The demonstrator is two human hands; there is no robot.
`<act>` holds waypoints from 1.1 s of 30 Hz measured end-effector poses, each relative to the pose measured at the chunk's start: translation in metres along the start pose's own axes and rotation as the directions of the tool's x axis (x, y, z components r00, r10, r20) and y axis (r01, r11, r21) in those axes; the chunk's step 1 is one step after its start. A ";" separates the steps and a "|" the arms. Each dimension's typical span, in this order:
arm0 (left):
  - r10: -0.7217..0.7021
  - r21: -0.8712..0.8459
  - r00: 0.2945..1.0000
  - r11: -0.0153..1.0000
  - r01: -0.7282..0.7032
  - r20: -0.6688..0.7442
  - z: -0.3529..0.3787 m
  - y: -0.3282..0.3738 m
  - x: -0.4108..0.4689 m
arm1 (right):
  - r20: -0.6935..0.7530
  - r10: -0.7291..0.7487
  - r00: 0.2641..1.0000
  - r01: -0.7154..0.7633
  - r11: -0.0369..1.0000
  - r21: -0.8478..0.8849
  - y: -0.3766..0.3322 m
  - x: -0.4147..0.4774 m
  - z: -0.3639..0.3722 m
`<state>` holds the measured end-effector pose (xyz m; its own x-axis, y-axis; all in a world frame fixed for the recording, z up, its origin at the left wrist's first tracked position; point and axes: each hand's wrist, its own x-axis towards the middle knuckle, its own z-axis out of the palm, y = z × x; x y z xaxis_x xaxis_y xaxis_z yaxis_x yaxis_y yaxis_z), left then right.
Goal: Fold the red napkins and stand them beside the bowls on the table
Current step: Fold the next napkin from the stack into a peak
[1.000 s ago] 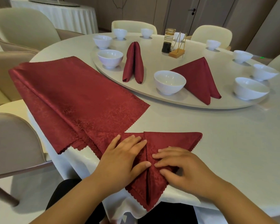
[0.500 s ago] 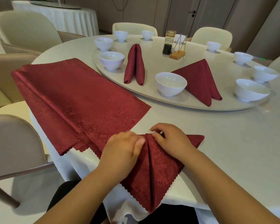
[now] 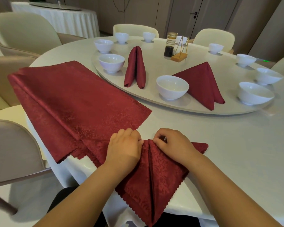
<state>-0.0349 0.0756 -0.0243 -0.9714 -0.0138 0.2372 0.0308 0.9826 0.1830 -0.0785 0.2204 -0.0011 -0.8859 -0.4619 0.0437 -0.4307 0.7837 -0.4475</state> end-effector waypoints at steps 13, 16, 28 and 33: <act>0.145 -0.022 0.948 0.987 -0.158 -0.284 0.014 -0.009 -0.005 | 0.006 -0.098 0.995 0.097 0.976 -0.194 -0.001 -0.009 0.007; 0.153 -0.034 0.954 0.985 -0.167 -0.257 0.011 -0.002 -0.011 | -0.012 -0.115 0.993 0.109 0.965 -0.240 -0.003 -0.013 0.009; 0.143 0.015 0.983 0.990 -0.142 -0.112 0.023 0.015 -0.027 | 0.045 -0.034 0.998 0.044 0.967 -0.251 0.002 -0.033 0.026; 0.149 0.021 0.987 0.989 -0.148 -0.068 0.023 0.014 -0.029 | 0.082 0.149 0.985 -0.116 0.941 -0.318 0.032 -0.055 0.006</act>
<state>-0.0115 0.0939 -0.0505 -0.9376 0.1202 0.3262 0.1690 0.9776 0.1255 -0.0429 0.2683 -0.0229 -0.9231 -0.3723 -0.0966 -0.3575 0.9231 -0.1420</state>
